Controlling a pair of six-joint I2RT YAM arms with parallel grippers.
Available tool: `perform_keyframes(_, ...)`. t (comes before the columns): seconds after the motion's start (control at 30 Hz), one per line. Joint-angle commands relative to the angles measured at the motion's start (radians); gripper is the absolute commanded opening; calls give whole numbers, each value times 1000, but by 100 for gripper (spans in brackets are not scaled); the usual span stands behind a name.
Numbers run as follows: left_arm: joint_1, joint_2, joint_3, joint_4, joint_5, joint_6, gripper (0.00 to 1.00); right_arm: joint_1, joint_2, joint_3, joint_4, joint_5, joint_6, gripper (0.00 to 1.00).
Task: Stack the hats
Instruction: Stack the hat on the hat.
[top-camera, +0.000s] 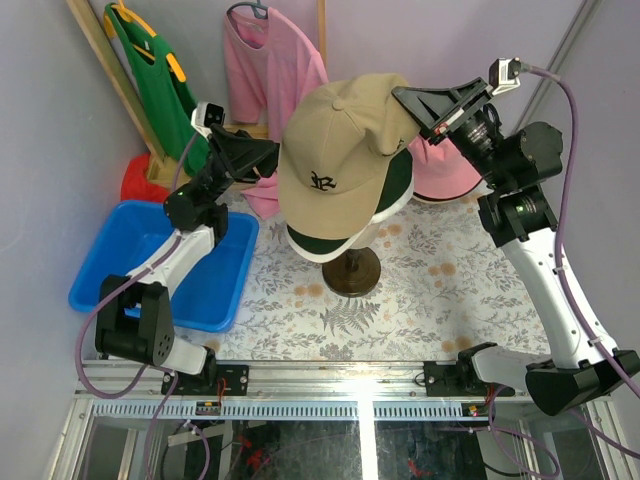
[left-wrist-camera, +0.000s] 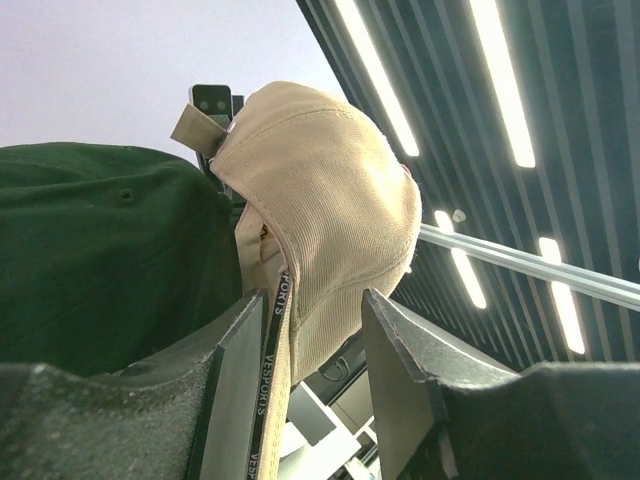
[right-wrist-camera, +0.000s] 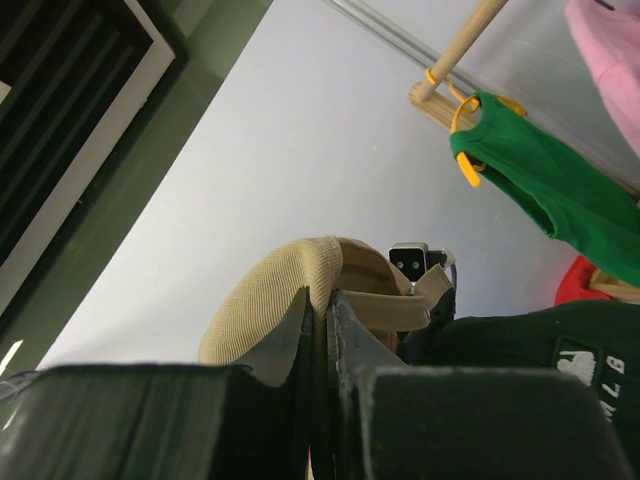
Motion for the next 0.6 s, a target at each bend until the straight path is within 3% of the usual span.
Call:
perform_keyframes(0.0, 10, 13, -16, 74, -49, -122, 42, -7, -41, -16, 19, 60, -40, 0)
perform_keyframes(0.27, 23, -3, -53, 35, -46, -101, 46, -2, -51, 13, -58, 135, -103, 0)
perform_keyframes(0.57, 78, -187, -161, -384, -71, 164, 48, 37, -58, 25, -126, 208, -158, 0)
